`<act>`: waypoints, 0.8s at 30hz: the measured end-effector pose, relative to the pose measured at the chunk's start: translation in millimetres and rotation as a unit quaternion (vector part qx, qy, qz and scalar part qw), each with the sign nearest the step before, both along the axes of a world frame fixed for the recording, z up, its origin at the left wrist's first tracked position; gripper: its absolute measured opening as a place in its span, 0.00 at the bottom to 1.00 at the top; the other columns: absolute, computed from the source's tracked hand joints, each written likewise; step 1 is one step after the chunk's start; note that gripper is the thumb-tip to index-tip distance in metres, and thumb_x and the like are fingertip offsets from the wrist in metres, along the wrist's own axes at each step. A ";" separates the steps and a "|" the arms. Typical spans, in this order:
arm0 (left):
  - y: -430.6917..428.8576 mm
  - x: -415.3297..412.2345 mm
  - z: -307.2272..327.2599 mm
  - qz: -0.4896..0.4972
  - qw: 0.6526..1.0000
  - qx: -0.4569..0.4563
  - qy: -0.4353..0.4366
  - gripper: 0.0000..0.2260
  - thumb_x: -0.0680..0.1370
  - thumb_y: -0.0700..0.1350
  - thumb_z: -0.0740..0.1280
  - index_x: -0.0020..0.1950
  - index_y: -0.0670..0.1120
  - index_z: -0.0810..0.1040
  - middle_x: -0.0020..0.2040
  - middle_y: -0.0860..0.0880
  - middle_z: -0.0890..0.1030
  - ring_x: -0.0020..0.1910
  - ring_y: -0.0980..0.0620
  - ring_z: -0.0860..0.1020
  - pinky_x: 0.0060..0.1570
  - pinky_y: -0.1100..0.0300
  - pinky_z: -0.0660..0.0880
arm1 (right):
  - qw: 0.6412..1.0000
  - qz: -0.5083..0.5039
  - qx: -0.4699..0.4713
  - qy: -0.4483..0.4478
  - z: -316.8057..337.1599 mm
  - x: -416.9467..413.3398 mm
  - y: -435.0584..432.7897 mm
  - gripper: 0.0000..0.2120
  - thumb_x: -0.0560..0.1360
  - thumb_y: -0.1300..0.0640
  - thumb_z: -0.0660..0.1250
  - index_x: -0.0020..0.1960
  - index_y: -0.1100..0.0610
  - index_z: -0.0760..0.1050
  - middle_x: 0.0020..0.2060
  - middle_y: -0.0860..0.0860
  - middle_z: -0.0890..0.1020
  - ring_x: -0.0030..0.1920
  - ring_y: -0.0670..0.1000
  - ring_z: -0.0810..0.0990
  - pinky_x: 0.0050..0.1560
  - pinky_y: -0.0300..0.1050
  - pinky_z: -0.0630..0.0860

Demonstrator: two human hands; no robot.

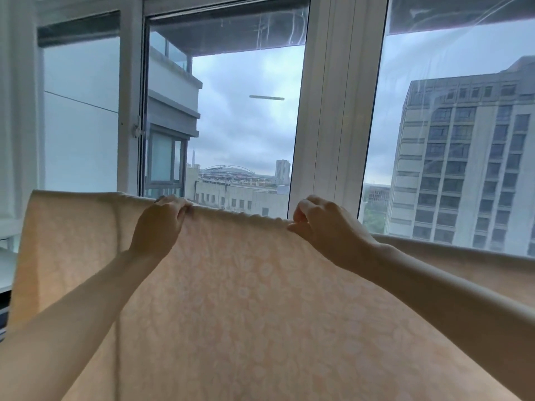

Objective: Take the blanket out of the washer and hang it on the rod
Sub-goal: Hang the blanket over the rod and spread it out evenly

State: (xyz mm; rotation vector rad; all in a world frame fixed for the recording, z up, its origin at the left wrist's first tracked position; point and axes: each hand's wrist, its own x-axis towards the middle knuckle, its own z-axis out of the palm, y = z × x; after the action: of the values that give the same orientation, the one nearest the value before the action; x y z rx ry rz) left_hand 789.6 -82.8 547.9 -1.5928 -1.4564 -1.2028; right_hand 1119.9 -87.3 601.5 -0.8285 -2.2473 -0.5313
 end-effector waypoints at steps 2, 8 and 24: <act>1.4 -0.6 2.2 0.009 1.000 0.010 -0.003 0.06 0.78 0.37 0.65 0.52 0.40 0.81 0.48 0.42 0.83 0.46 0.45 0.81 0.48 0.53 0.78 | 0.999 -0.002 0.032 -0.002 -1.9 -3.6 -1.7 0.08 0.79 0.52 0.64 0.46 0.56 0.75 0.42 0.48 0.78 0.36 0.48 0.78 0.40 0.47 0.79; -2.5 4.5 21.5 0.022 0.994 0.075 -0.074 0.08 0.81 0.39 0.62 0.52 0.38 0.79 0.47 0.42 0.81 0.43 0.48 0.78 0.46 0.57 0.75 | 0.989 -0.018 0.074 0.126 27.5 -11.4 9.9 0.04 0.79 0.62 0.61 0.48 0.58 0.74 0.45 0.52 0.79 0.38 0.54 0.79 0.42 0.54 0.79; 1.7 -33.2 10.6 0.062 0.996 -0.020 -0.057 0.05 0.78 0.38 0.66 0.50 0.41 0.81 0.46 0.44 0.82 0.40 0.52 0.76 0.43 0.59 0.74 | 0.995 0.023 0.008 -0.098 -4.4 -54.6 20.1 0.09 0.80 0.55 0.58 0.58 0.54 0.70 0.49 0.51 0.80 0.42 0.54 0.81 0.42 0.52 0.80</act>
State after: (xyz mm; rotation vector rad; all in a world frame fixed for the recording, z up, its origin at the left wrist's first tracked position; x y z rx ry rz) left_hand 756.4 -81.1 558.5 -1.4571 -1.6361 -1.2166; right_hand 1065.3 -67.2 597.2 -0.7423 -2.4317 -0.6311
